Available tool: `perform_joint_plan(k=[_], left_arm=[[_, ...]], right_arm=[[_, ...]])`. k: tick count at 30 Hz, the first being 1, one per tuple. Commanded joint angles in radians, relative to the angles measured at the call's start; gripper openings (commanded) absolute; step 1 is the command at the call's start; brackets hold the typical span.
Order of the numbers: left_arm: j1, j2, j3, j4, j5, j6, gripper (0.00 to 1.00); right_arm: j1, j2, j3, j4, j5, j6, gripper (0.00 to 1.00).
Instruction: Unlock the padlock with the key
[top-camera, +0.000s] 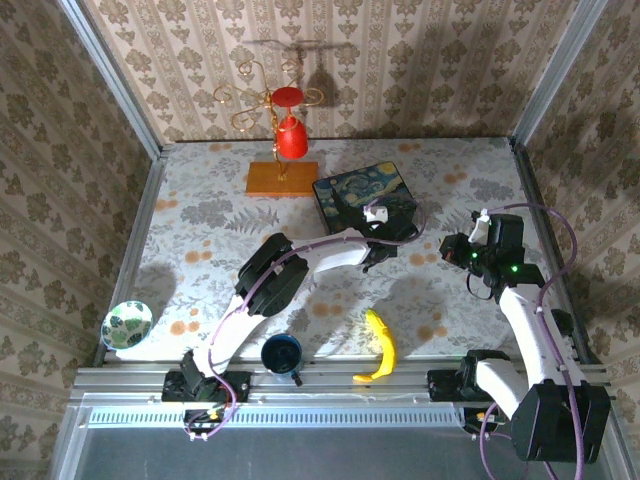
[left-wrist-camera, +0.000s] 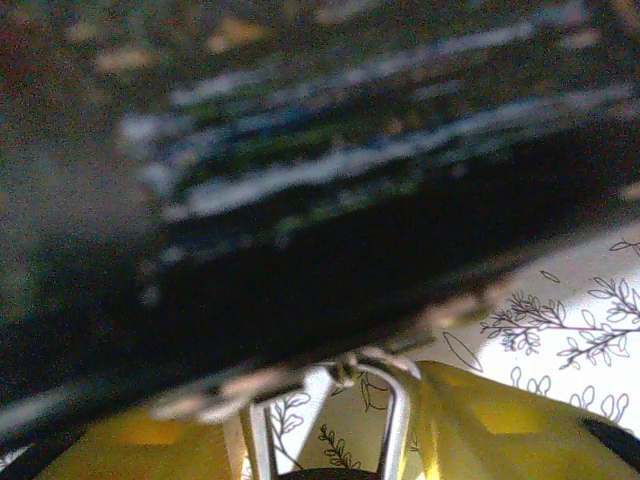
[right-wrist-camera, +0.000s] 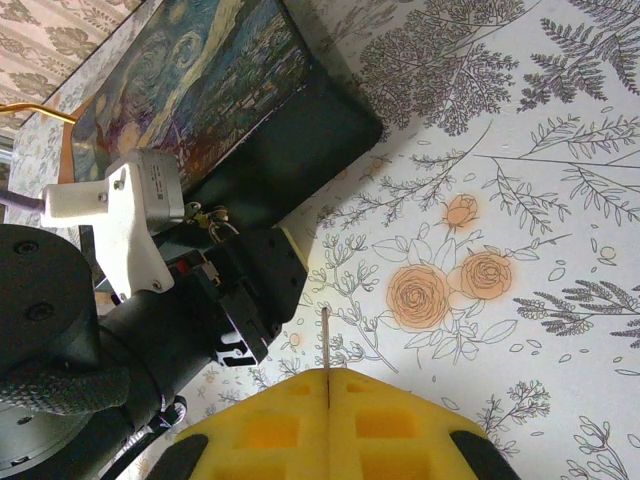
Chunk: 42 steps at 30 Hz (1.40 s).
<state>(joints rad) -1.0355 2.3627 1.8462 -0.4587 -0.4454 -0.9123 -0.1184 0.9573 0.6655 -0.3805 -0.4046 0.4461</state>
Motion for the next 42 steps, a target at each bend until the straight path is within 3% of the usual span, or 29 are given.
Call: perform_joint_plan(k=[1, 10, 14, 19, 26, 35, 42], left_arm=[[0.011, -0.016, 0.028, 0.002, -0.015, 0.021, 0.49], [0.011, -0.026, 0.022, 0.009, -0.022, 0.026, 0.44], [0.011, -0.028, 0.019, 0.017, -0.013, 0.021, 0.2], [0.01, -0.053, -0.005, 0.044, -0.002, 0.017, 0.0], [0.016, -0.109, -0.053, 0.084, 0.049, 0.005, 0.0], [0.052, -0.188, -0.113, 0.126, 0.239, -0.087, 0.0], [0.095, -0.246, -0.199, 0.263, 0.412, -0.213, 0.0]], right_arm=[[-0.004, 0.0, -0.016, 0.018, -0.026, 0.008, 0.0], [-0.004, 0.0, -0.017, 0.019, -0.028, 0.008, 0.0], [-0.005, -0.003, -0.018, 0.018, -0.028, 0.009, 0.0], [-0.004, -0.005, -0.029, 0.018, -0.029, 0.012, 0.0], [-0.004, -0.006, -0.101, 0.073, -0.047, 0.05, 0.0], [-0.003, -0.019, -0.253, 0.241, -0.127, 0.148, 0.0], [0.01, -0.02, -0.355, 0.439, -0.184, 0.216, 0.0]])
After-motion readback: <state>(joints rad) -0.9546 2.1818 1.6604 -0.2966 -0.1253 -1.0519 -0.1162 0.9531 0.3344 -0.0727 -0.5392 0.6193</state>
